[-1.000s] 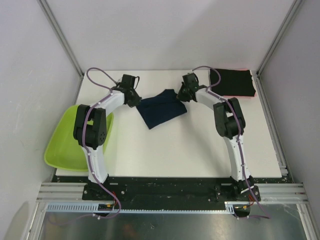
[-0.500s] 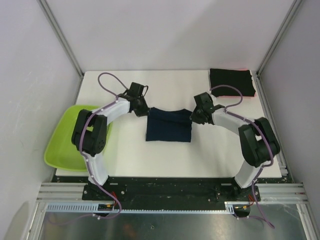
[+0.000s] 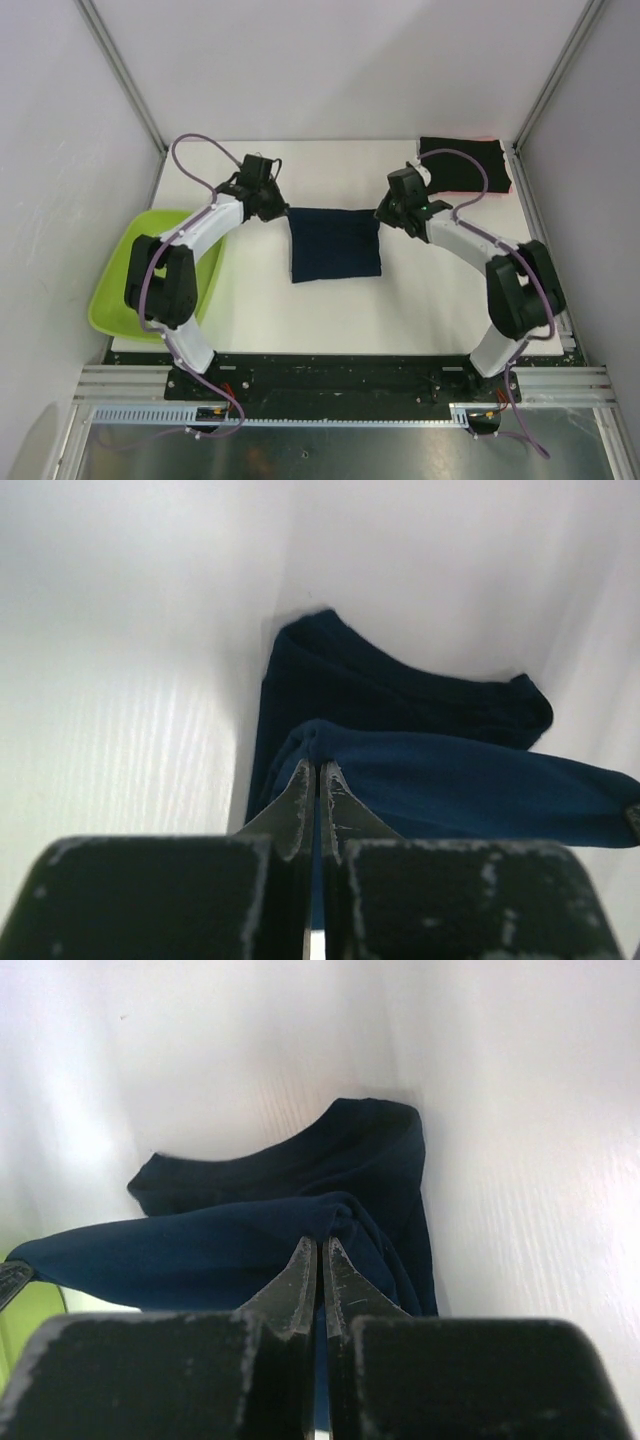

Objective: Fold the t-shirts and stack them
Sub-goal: Fold the long partially folded tshirt into a neat square

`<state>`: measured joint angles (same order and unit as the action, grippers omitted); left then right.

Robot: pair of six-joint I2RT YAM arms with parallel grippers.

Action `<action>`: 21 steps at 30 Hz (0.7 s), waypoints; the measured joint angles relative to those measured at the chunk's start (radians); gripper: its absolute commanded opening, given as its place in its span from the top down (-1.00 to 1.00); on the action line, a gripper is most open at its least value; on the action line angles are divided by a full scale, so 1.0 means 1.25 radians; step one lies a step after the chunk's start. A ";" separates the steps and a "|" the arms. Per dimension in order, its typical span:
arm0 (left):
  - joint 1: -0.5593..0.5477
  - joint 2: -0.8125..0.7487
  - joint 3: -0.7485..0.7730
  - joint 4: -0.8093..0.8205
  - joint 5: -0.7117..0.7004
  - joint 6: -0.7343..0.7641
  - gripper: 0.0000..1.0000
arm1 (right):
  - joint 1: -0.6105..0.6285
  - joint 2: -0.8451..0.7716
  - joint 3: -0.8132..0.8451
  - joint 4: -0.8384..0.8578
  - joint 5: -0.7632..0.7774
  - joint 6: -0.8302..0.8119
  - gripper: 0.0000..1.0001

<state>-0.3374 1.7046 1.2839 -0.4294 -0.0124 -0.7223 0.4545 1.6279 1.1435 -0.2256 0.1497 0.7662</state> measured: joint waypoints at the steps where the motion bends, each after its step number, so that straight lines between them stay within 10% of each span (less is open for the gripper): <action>1: 0.008 0.020 0.016 -0.002 -0.007 0.005 1.00 | -0.001 0.032 0.017 0.021 -0.003 -0.005 1.00; 5: 0.028 0.110 0.084 0.001 -0.027 0.016 1.00 | -0.011 0.139 0.056 0.088 -0.022 -0.018 0.93; 12: 0.045 0.265 0.189 -0.006 -0.072 0.031 0.92 | -0.048 0.291 0.184 0.095 -0.032 -0.052 -0.13; 21: 0.112 0.288 0.313 -0.010 -0.091 0.087 -0.20 | -0.076 0.277 0.301 0.019 -0.027 -0.122 0.07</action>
<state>-0.1970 2.0651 1.6745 -0.4416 -0.1265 -0.6136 0.3592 1.9747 1.5192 -0.2020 0.1158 0.6136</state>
